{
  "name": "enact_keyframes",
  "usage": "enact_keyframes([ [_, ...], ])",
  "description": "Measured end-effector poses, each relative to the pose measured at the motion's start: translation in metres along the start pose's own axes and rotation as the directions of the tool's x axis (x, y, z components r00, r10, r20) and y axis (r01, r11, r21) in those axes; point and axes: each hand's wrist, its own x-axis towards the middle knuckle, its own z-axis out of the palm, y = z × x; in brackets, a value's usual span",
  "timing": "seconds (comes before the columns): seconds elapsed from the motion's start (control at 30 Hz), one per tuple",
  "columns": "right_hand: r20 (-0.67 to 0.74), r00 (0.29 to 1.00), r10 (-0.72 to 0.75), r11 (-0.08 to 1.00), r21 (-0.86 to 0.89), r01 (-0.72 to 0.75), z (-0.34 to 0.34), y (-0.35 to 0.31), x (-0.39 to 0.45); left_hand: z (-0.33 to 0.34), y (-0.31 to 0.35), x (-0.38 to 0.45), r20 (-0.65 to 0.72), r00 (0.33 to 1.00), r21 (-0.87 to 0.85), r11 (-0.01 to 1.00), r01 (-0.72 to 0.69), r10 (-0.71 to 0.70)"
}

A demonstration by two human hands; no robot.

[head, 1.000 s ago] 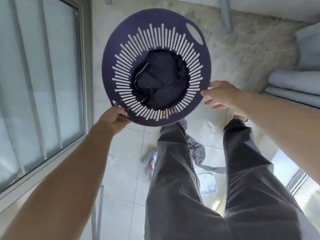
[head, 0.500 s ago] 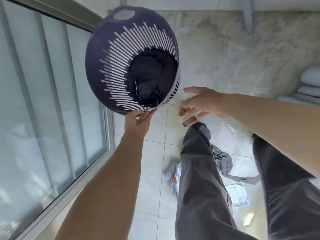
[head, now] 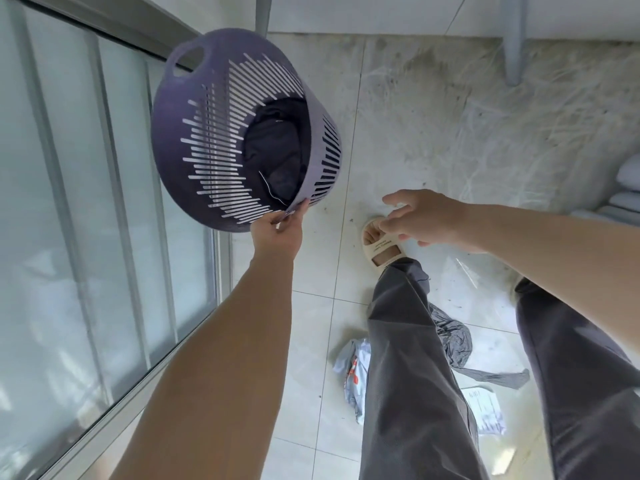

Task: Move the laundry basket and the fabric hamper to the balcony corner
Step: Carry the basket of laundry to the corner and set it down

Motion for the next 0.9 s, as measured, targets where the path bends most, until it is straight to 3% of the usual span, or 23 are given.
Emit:
enact_keyframes([
  [0.13,-0.005,1.000,0.027,0.998,-0.053,-0.028,0.002,0.004,0.003,0.007,0.004,0.014,-0.002,1.000,-0.139,0.990,0.025,-0.025],
  [0.2,-0.009,0.999,0.035,0.995,-0.091,-0.036,0.001,0.007,0.003,0.012,0.007,0.019,-0.045,0.999,-0.030,0.999,-0.029,0.028],
  [0.27,-0.029,0.999,0.038,0.991,-0.124,-0.041,-0.003,0.012,0.002,0.013,0.008,0.026,-0.080,0.984,0.259,0.956,-0.136,0.162],
  [0.3,-0.039,0.998,0.042,0.990,-0.136,-0.047,-0.005,0.014,0.002,0.010,0.008,0.031,-0.018,0.970,0.462,0.863,-0.206,0.241],
  [0.37,-0.057,0.996,0.062,0.982,-0.175,-0.071,-0.008,0.015,0.002,0.010,0.005,0.045,0.148,0.908,0.821,0.463,-0.334,0.392],
  [0.4,-0.066,0.996,0.067,0.977,-0.198,-0.079,-0.009,0.015,0.003,0.012,0.006,0.049,0.187,0.890,0.874,0.342,-0.344,0.416],
  [0.43,-0.074,0.995,0.071,0.972,-0.221,-0.086,-0.010,0.016,0.005,0.015,0.008,0.048,0.225,0.876,0.882,0.294,-0.369,0.427],
  [0.5,-0.076,0.994,0.076,0.966,-0.243,-0.092,-0.008,0.016,0.010,0.018,0.009,0.062,0.233,0.879,0.856,0.342,-0.389,0.417],
  [0.57,-0.070,0.994,0.080,0.961,-0.261,-0.096,-0.004,0.014,0.017,0.016,0.012,0.070,0.173,0.909,0.820,0.456,-0.346,0.380],
  [0.63,-0.066,0.995,0.081,0.954,-0.282,-0.097,0.004,0.010,0.022,0.015,0.022,0.071,0.020,0.972,0.632,0.750,-0.195,0.236],
  [0.67,-0.063,0.995,0.076,0.953,-0.290,-0.091,0.007,0.008,0.024,0.012,0.027,0.074,0.001,0.992,0.425,0.898,-0.114,0.126],
  [0.7,-0.064,0.995,0.072,0.951,-0.295,-0.088,0.010,0.007,0.025,0.007,0.029,0.076,0.029,0.997,0.292,0.953,-0.080,0.075],
  [0.77,-0.058,0.996,0.069,0.945,-0.316,-0.084,0.018,0.006,0.026,-0.005,0.039,0.087,-0.002,0.999,0.058,0.997,0.046,-0.046],
  [0.83,-0.050,0.997,0.063,0.939,-0.337,-0.076,0.026,0.002,0.025,-0.017,0.042,0.090,-0.061,0.996,0.036,0.997,0.068,-0.065],
  [0.9,-0.044,0.996,0.074,0.921,-0.380,-0.085,0.030,0.002,0.024,-0.031,0.036,0.087,-0.034,0.995,0.056,0.994,0.092,-0.090],
])
